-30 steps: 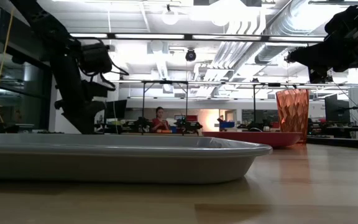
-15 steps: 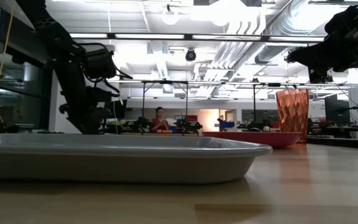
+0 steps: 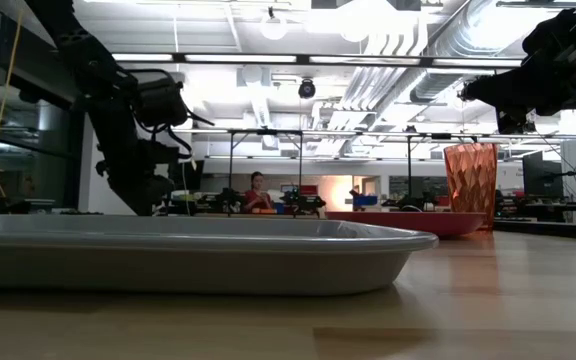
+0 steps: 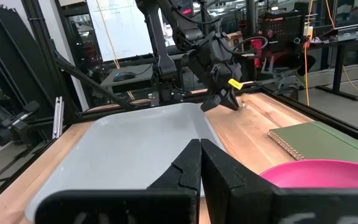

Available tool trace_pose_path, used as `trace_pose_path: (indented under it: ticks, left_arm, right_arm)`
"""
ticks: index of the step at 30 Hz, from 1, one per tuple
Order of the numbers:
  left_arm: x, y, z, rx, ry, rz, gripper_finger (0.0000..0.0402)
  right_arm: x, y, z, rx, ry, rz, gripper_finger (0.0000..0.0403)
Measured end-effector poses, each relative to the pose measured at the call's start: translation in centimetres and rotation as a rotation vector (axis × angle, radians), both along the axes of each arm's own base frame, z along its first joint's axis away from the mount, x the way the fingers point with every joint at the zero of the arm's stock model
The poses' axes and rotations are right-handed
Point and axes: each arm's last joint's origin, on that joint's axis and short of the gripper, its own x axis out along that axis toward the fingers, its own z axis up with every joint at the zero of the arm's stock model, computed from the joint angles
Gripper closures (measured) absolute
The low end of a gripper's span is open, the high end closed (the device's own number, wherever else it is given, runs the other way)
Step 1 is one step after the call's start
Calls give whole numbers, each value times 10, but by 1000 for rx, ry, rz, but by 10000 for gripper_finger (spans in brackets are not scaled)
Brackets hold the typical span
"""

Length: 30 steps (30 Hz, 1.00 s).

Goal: Pick and place plate/cup/fork/spoon on tray
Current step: Put the yellow spoon on the gray tray

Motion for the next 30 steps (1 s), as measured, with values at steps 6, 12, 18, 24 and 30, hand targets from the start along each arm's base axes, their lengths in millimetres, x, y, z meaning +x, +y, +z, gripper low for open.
trace_pose_path:
  ticks: [6,12,18,24,30]
  left_arm:
    - [1,1,1,9,-8,0,394]
    - [3,-4,8,19,-48,-30,400]
    - [12,-20,38,30,-187,-136,401]
    - [27,-53,94,57,-361,-311,401]
    - [39,-105,152,27,-503,-538,401]
  right_arm:
    - [0,0,0,0,0,0,402]
    - [0,0,0,0,-1,0,402]
    - [0,0,0,0,-1,0,402]
    - [0,0,0,0,-1,0,402]
    - [0,0,0,0,-1,0,402]
